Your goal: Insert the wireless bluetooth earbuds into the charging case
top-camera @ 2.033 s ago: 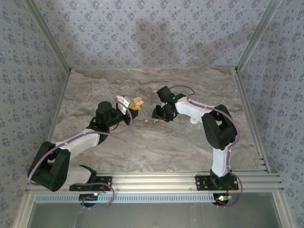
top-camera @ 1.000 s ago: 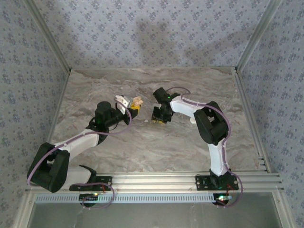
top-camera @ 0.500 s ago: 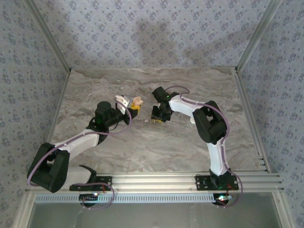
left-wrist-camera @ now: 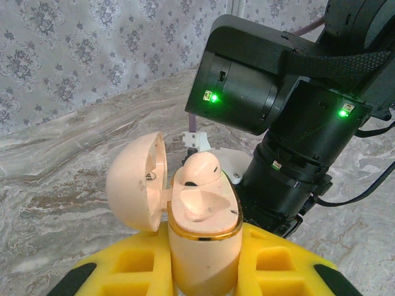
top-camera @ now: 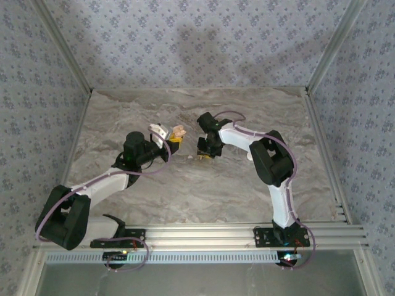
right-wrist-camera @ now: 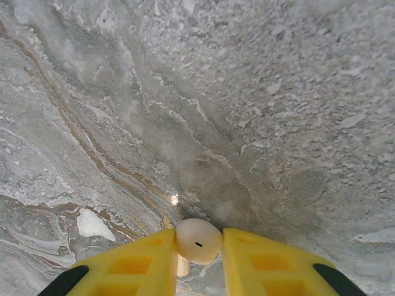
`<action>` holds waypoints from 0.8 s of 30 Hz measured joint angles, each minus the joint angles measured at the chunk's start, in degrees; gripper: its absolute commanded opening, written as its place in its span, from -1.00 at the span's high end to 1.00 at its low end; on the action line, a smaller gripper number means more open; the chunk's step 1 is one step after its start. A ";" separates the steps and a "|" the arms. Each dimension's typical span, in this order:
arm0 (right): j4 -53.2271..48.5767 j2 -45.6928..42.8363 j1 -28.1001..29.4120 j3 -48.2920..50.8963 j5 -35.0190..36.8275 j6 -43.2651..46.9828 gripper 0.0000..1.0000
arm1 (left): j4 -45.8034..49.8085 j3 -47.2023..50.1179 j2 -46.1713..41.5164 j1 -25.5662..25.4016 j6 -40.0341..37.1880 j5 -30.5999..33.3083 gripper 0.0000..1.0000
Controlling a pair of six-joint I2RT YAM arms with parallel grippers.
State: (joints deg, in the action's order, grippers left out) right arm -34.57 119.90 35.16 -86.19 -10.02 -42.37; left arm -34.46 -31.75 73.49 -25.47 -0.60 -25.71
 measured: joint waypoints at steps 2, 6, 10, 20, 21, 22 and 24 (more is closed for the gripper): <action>0.33 -0.20 0.02 0.22 0.20 0.00 0.49 | 0.02 0.00 0.00 0.00 0.00 -0.04 0.62; 3.13 -1.62 0.24 2.71 0.92 0.07 0.50 | 0.04 0.00 0.11 -0.02 -0.02 -0.39 0.62; 7.69 -4.68 0.46 7.41 3.69 0.74 0.50 | -0.07 0.09 1.46 -0.04 0.00 -0.68 0.62; 18.29 -20.06 0.90 22.88 10.34 3.26 0.49 | -4.70 2.32 11.10 -2.32 0.33 -2.75 0.62; 19.47 -21.59 1.03 24.48 10.88 3.45 0.49 | -5.88 2.36 12.55 -2.49 0.72 -3.19 0.62; 20.50 -22.77 1.16 25.81 11.23 3.74 0.49 | -6.64 2.36 13.68 -2.75 0.92 -3.45 0.62; 22.73 -25.73 1.44 28.87 12.15 4.33 0.49 | -8.92 2.40 16.22 -3.34 1.38 -3.89 0.62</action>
State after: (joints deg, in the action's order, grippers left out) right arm -11.84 94.17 36.60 -57.32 2.13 -38.04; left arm -43.38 -29.34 89.71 -28.82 0.78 -29.61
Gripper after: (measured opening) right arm 0.256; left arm 0.213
